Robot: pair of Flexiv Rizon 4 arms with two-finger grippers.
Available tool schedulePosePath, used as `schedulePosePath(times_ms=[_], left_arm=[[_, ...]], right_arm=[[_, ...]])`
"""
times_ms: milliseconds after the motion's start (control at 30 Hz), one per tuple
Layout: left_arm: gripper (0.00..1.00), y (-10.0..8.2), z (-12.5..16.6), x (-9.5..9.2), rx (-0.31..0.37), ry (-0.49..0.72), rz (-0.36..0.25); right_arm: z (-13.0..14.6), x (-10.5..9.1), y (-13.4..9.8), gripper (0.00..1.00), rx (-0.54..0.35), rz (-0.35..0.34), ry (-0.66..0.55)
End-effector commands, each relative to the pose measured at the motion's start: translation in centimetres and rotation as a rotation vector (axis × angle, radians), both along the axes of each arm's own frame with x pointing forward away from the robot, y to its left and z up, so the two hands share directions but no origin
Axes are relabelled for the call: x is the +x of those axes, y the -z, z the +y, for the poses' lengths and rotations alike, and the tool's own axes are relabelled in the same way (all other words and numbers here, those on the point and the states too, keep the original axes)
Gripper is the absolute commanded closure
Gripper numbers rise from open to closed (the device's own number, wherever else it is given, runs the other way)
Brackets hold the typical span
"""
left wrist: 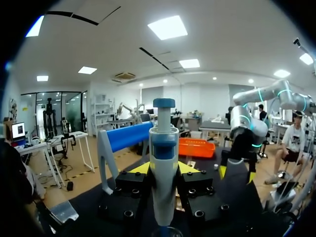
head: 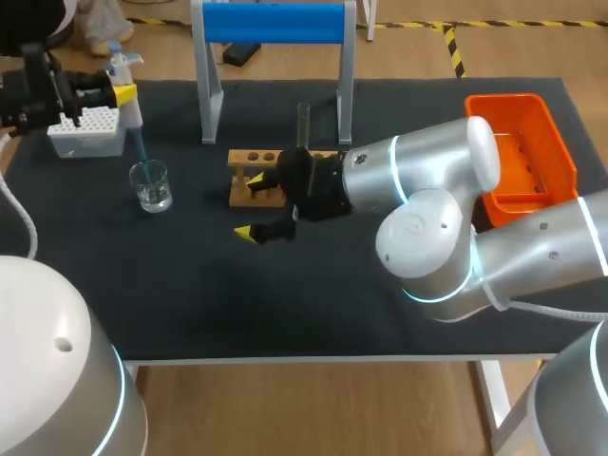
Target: Invert the test tube, pick up the pipette, mount the tip to pipette, aspirate from beaker and dispense into the tube, eject the tip, return the pipette, and cap with the stopper.
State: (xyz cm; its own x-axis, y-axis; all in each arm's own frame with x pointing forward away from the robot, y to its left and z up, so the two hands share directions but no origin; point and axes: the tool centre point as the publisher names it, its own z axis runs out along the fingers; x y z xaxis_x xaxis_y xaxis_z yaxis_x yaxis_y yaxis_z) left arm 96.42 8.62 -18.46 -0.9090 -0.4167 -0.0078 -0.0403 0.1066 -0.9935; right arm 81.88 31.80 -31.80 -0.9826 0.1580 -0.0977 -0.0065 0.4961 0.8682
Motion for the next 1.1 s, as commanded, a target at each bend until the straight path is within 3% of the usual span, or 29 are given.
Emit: schedulePosePath(times_ms=[33,1100], left_arm=[[1.0,0.5,-0.2,0.2,0.002,-0.003,0.002],[1.0,2.6,-0.2,0.2,-0.01,-0.055,0.019]], right_arm=[[0.0,0.0,0.1,0.0,0.002,0.0,-0.001],[0.0,0.0,0.1,0.0,0.002,0.0,-0.001]])
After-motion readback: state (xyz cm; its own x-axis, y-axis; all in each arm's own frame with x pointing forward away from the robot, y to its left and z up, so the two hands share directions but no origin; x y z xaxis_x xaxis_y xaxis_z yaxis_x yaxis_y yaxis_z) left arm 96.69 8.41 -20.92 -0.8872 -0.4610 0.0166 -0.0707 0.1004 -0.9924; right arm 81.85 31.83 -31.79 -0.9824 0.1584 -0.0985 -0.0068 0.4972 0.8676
